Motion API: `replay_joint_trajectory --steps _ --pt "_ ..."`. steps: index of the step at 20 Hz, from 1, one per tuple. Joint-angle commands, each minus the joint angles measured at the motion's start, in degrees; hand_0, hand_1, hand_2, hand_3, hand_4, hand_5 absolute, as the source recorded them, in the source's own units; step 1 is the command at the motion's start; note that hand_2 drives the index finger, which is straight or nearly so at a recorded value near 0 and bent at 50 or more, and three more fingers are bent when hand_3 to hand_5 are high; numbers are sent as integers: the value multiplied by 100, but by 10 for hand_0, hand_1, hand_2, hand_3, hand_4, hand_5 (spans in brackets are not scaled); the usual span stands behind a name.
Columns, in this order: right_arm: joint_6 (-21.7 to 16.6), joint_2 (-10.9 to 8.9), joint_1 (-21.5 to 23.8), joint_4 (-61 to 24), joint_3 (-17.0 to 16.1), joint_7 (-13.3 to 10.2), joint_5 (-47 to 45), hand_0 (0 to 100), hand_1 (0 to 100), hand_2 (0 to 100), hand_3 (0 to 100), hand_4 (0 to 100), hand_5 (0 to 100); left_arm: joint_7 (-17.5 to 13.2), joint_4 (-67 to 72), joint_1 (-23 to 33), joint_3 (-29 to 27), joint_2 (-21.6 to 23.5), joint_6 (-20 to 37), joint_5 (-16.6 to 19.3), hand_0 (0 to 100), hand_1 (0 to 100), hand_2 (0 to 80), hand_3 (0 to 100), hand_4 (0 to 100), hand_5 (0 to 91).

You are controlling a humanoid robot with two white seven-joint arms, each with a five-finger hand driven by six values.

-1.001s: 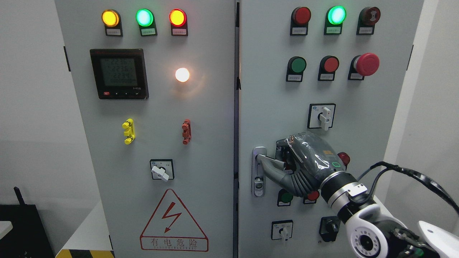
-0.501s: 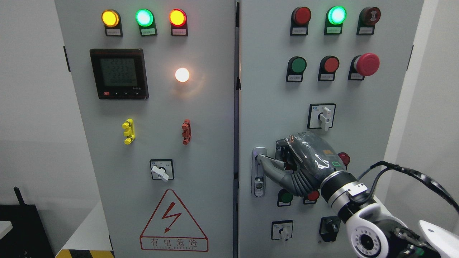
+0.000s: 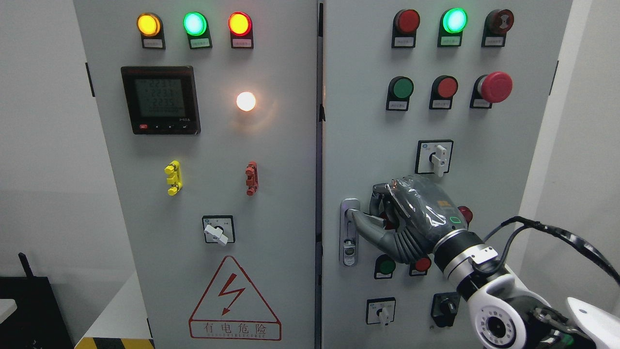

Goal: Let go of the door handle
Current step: 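Pull the silver handle outward with the right hand to unlatch the door, then swing the cabinet door open toward the robot with the right hand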

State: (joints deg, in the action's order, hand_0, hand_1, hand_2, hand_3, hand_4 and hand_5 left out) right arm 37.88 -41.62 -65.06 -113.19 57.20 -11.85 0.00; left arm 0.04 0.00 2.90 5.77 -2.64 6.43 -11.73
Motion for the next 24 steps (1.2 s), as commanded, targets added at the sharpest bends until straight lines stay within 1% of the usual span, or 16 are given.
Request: replay_joint_trajectory --steps 1,4,5,6,8,9,13,16,18,21,23,24 --pt "-9 -4 -16 -2 -25 -11 -9 531 340 610 1000 1000 987 5 -176 0 3 0 -2 -5 120 389 0 0 0 0" --pt "-9 5 -16 -2 -25 -46 -9 532 338 607 1000 1000 986 5 -176 0 3 0 -2 -5 120 389 0 0 0 0" --pt "-17 22 -24 -2 -34 -81 0 532 338 603 1000 978 986 5 -176 0 -6 0 -2 4 120 389 0 0 0 0" --pt "-61 31 -25 7 -34 -168 0 532 338 602 1000 973 985 5 -176 0 3 0 -2 -5 120 389 0 0 0 0" --pt "-306 31 -16 7 -25 -309 9 533 337 600 1000 961 985 5 -176 0 3 0 -2 4 120 389 0 0 0 0" --pt "-368 31 -7 16 -34 -344 70 533 337 597 1000 960 985 5 -176 0 3 0 -2 4 120 389 0 0 0 0" --pt "-456 40 11 77 -51 -371 316 533 337 586 1000 958 982 5 -176 0 3 0 -2 -5 120 389 0 0 0 0" --pt "-623 40 19 130 -60 -538 457 534 333 584 1000 956 980 5 -176 0 3 0 -2 -5 120 389 0 0 0 0" --pt "-790 40 28 148 -104 -582 711 535 333 582 1000 952 978 5 -176 0 3 0 -2 4 120 389 0 0 0 0" --pt "-1080 40 81 165 -148 -582 1054 535 332 582 1000 949 974 5 -176 0 -6 0 -2 -5 120 389 0 0 0 0" --pt "-1142 49 116 165 -174 -617 1169 534 332 582 1000 947 973 5 -176 0 -6 0 -2 4 120 389 0 0 0 0" --pt "-1151 66 142 165 -270 -678 1204 534 332 581 1000 945 973 5 -176 0 3 0 -2 4 120 389 0 0 0 0"
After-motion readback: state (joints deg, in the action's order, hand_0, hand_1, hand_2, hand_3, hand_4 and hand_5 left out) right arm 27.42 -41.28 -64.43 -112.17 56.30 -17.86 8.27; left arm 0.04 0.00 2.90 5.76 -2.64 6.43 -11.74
